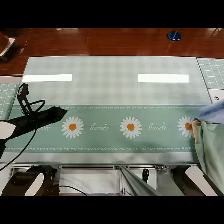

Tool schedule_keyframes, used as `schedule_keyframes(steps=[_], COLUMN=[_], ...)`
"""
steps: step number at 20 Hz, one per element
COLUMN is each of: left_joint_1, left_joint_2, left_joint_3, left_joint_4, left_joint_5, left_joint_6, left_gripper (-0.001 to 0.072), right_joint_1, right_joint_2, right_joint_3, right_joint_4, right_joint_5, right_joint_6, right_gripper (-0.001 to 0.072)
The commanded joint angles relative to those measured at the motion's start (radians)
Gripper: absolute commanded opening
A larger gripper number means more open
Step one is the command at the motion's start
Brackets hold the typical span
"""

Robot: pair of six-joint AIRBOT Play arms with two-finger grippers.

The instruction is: Fold the shirts.

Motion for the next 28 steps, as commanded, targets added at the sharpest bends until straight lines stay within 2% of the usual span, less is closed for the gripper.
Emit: schedule_keyframes(steps=[1, 3, 5, 10, 11, 12, 13, 15, 17, 18, 19, 20, 21, 22, 24, 26, 28], left_joint_1=[0.001, 0.001, 0.001, 0.001, 0.001, 0.001, 0.002, 0.005, 0.005, 0.005, 0.005, 0.006, 0.016, 0.021, 0.008, -0.059, -0.168], left_joint_2=[0.0, -0.001, -0.001, -0.001, -0.001, -0.001, -0.001, -0.001, -0.002, -0.006, -0.015, -0.026, -0.04, -0.061, -0.131, -0.214, -0.277], left_joint_3=[-0.001, -0.001, -0.001, -0.001, 0.0, 0.001, 0.003, 0.021, 0.075, 0.115, 0.172, 0.233, 0.303, 0.371, 0.532, 0.677, 0.739], left_joint_4=[0.0, 0.0, 0.0, 0.0, 0.0, 0.0, 0.0, 0.001, 0.001, 0.001, 0.001, 0.011, 0.011, 0.006, -0.035, -0.047, 0.027], left_joint_5=[0.05, 0.056, 0.056, 0.063, 0.064, 0.066, 0.066, 0.077, 0.098, 0.108, 0.11, 0.099, 0.085, 0.085, 0.038, -0.061, -0.156], left_joint_6=[0.009, 0.009, 0.009, 0.01, 0.014, 0.035, 0.04, 0.04, 0.04, 0.041, 0.072, 0.138, 0.169, 0.159, 0.159, 0.164, 0.166], left_gripper=[0.0023, 0.0023, 0.0023, 0.0023, 0.0023, 0.0023, 0.0023, 0.0023, 0.0023, 0.0023, 0.0023, 0.0023, 0.0023, 0.0023, 0.0022, 0.0022, 0.0022], right_joint_1=[-0.117, -0.156, -0.158, -0.131, -0.108, -0.085, -0.067, -0.034, 0.012, 0.042, 0.081, 0.126, 0.187, 0.254, 0.437, 0.676, 0.921], right_joint_2=[0.064, 0.122, 0.185, 0.372, 0.385, 0.383, 0.37, 0.335, 0.288, 0.253, 0.212, 0.175, 0.139, 0.111, 0.069, 0.02, -0.078], right_joint_3=[-0.005, -0.039, -0.131, -0.473, -0.521, -0.545, -0.546, -0.533, -0.485, -0.436, -0.372, -0.31, -0.25, -0.208, -0.162, -0.161, -0.164], right_joint_4=[-0.297, -0.426, -0.486, -0.65, -0.693, -0.706, -0.713, -0.724, -0.702, -0.67, -0.597, -0.474, -0.315, -0.182, -0.025, -0.064, -0.22], right_joint_5=[0.135, 0.134, 0.134, 0.134, 0.134, 0.134, 0.134, 0.125, 0.086, 0.056, 0.015, -0.028, -0.102, -0.191, -0.421, -0.586, -0.565], right_joint_6=[0.016, 0.025, 0.031, 0.024, 0.032, 0.031, 0.027, 0.028, 0.028, 0.028, 0.026, 0.012, -0.003, -0.003, -0.008, -0.036, -0.084], right_gripper=[0.0022, 0.0022, 0.0023, 0.0036, 0.0249, 0.0413, 0.0414, 0.0412, 0.038, 0.0267, 0.0083, 0.0023, 0.0023, 0.0023, 0.0023, 0.0023, 0.0023])
